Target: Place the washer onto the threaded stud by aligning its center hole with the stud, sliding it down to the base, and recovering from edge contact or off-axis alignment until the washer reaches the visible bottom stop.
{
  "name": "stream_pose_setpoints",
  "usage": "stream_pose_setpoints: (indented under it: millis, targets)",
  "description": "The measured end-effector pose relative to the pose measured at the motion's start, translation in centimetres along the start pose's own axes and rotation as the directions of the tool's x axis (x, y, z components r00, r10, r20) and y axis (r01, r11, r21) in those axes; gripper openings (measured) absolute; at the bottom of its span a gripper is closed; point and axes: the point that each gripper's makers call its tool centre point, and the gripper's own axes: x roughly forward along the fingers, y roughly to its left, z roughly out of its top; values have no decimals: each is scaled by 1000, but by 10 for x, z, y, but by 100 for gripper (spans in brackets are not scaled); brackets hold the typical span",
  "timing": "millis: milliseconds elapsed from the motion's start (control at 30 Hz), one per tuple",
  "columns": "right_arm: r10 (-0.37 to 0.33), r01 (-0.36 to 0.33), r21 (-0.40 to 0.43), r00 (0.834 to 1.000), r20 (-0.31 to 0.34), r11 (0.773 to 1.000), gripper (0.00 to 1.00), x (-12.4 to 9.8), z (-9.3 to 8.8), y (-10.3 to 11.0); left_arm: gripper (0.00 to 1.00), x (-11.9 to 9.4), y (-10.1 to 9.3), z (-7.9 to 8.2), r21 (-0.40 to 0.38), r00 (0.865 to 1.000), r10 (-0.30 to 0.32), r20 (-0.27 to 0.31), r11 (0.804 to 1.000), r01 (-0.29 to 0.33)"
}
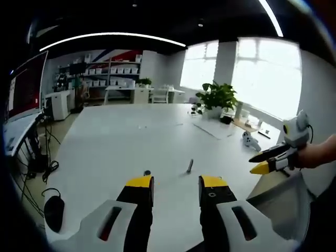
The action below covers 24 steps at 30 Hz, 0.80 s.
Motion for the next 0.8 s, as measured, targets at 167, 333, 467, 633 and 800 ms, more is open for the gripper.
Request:
stream_pose_setpoints:
  millis: [167, 333, 467, 633, 800]
  targets:
    - [9, -10, -37, 1000, -28, 999, 40, 6, -8, 3, 32, -2, -3, -2, 23, 1000, -5, 11, 1000, 4]
    - [28, -29, -45, 999, -39, 999, 40, 6, -13, 8, 32, -5, 2, -5, -2, 1000, 14, 8, 1000, -14]
    - [26, -27, -33, 999, -26, 999, 40, 6, -12, 4, 32, -8, 2, -6, -11, 1000, 21, 10, 1000, -20]
    - [13, -13, -36, 1000, -19, 999, 40, 7, -11, -5, 32, -8, 1, -6, 0, 1000, 21, 8, 1000, -21]
    - [-2, 1, -16, 1000, -12, 1000, 40, 9, -11, -17, 32, -5, -1, -9, -10, 1000, 19, 9, 1000, -19]
